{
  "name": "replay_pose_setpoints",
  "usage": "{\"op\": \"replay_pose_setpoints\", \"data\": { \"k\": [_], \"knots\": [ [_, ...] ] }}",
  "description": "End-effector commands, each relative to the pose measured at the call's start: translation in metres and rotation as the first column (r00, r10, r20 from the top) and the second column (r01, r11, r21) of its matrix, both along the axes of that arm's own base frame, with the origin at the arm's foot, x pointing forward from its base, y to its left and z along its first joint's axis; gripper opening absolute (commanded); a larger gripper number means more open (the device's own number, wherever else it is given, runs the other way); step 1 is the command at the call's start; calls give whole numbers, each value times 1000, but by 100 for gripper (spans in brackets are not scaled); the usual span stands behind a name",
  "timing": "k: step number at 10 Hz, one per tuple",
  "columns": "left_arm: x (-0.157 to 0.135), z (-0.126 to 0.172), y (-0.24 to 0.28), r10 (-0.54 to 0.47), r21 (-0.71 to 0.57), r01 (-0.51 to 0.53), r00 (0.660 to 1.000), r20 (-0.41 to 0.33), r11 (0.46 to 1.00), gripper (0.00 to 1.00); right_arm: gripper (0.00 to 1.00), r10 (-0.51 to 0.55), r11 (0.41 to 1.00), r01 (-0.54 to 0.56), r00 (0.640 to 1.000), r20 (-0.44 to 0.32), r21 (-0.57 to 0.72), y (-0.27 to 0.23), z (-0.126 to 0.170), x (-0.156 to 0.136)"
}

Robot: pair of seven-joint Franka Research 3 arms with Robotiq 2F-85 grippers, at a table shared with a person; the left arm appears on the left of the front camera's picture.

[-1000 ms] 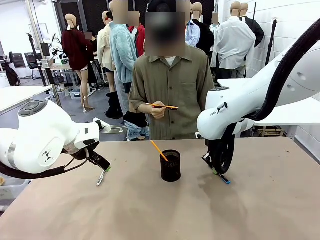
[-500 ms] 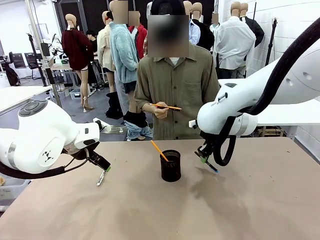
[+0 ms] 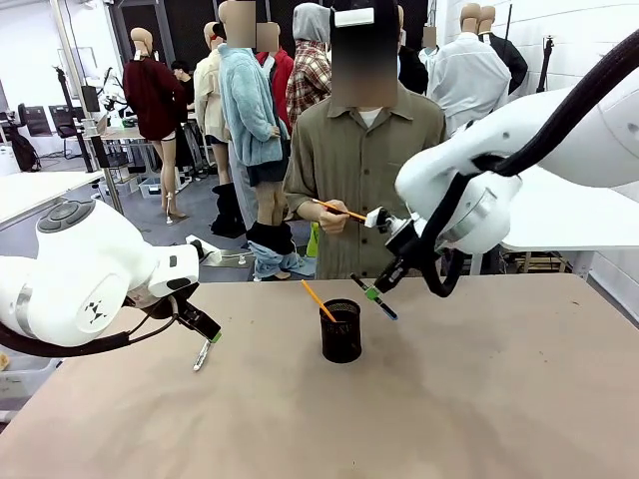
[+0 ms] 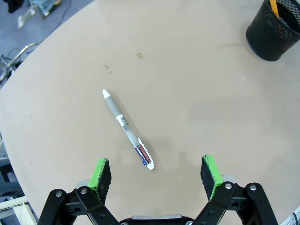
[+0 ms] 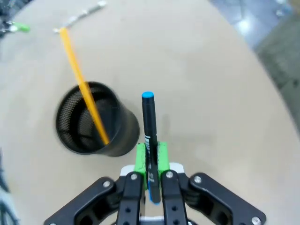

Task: Place the pens into the pen holder.
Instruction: Pick up a writing instrument from the table and place it into the Pen holder.

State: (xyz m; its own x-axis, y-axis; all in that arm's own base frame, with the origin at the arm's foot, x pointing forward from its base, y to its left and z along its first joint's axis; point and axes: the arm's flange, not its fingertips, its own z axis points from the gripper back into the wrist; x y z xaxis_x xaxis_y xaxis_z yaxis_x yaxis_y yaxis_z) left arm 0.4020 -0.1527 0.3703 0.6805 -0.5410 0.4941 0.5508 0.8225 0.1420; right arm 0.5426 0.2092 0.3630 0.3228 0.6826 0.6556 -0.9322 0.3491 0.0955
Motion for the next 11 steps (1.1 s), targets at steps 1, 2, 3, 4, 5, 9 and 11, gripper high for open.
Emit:
{"op": "replay_pose_setpoints", "data": {
  "k": [1, 2, 3, 4, 5, 9, 11],
  "knots": [
    [0, 1, 2, 4, -4, -4, 1000, 1, 1000, 100, 0, 156, 985, -156, 988, -4, 78, -48, -16, -18],
    [0, 1, 2, 4, -4, -4, 1000, 1, 1000, 100, 0, 199, 974, -200, 980, 13, 110, -50, -16, -19],
    [0, 1, 2, 4, -4, -4, 1000, 1, 1000, 100, 0, 244, 958, -247, 969, 39, 147, -52, -16, -18],
    [0, 1, 2, 4, -4, -4, 1000, 1, 1000, 100, 0, 291, 932, -299, 954, 69, 205, -56, -15, -19],
    [0, 1, 2, 4, -4, -4, 1000, 1, 1000, 100, 0, 327, 908, -340, 940, 93, 246, -61, -16, -19],
    [0, 1, 2, 4, -4, -4, 1000, 1, 1000, 100, 0, 367, 833, -398, 917, 154, 384, -85, -18, -20],
    [0, 1, 2, 4, -4, -4, 1000, 1, 1000, 100, 0, 309, 778, -383, 924, 227, 499, -127, -20, -30]
  ]
}}
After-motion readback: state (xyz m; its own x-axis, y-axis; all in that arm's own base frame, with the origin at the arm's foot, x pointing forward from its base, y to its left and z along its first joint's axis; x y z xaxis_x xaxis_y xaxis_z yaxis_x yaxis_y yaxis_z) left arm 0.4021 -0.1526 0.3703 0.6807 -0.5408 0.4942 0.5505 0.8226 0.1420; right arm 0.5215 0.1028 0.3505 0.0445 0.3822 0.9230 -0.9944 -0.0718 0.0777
